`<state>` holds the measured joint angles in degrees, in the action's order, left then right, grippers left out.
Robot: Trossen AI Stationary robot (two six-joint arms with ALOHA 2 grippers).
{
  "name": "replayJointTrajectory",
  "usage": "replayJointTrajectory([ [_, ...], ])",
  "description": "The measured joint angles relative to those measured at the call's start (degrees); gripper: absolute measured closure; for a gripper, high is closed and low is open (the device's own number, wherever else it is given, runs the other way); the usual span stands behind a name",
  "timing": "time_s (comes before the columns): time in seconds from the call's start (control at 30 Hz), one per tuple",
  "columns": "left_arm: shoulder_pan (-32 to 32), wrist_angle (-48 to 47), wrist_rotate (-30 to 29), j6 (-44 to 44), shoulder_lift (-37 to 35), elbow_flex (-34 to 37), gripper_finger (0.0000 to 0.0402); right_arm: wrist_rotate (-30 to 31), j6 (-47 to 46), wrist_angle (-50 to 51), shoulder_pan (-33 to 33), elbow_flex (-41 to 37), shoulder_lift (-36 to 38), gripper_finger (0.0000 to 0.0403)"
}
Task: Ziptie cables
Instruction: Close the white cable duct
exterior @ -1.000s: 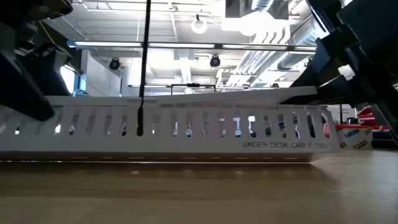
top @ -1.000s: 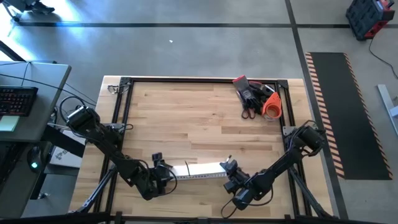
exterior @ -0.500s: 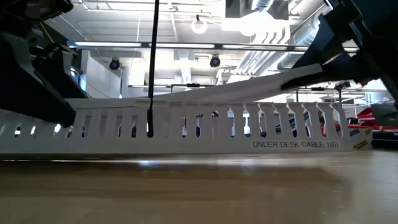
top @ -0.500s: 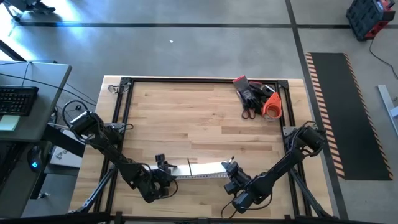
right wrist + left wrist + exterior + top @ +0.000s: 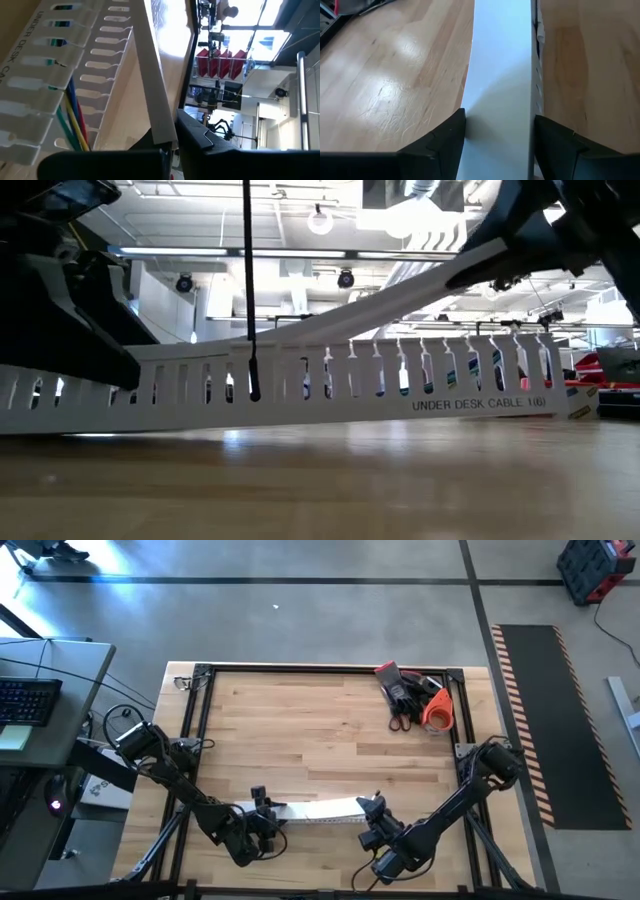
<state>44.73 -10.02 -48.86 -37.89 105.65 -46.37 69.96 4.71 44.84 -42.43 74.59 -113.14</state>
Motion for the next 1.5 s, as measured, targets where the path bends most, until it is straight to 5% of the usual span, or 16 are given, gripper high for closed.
replayJointTrajectory([
  [0.63,0.3,-0.3,-5.1,1.7,0.9,-2.5,0.0201,-6.0,-3.2,1.2,1.7,-0.9,-0.7,0.0402],
  [1.07,-5.3,6.8,3.9,6.0,1.1,-4.0,0.012,-7.3,-1.7,2.0,1.4,-1.7,-3.8,0.0403],
  [1.3,-6.7,10.6,5.3,11.3,0.9,-4.0,0.0115,-7.5,-1.7,2.8,1.3,-1.7,-3.9,0.0403],
  [1.5,-6.5,4.3,5.0,10.4,-2.5,-4.2,0.0114,-7.1,-5.1,2.9,1.5,-1.6,-3.9,0.0403],
])
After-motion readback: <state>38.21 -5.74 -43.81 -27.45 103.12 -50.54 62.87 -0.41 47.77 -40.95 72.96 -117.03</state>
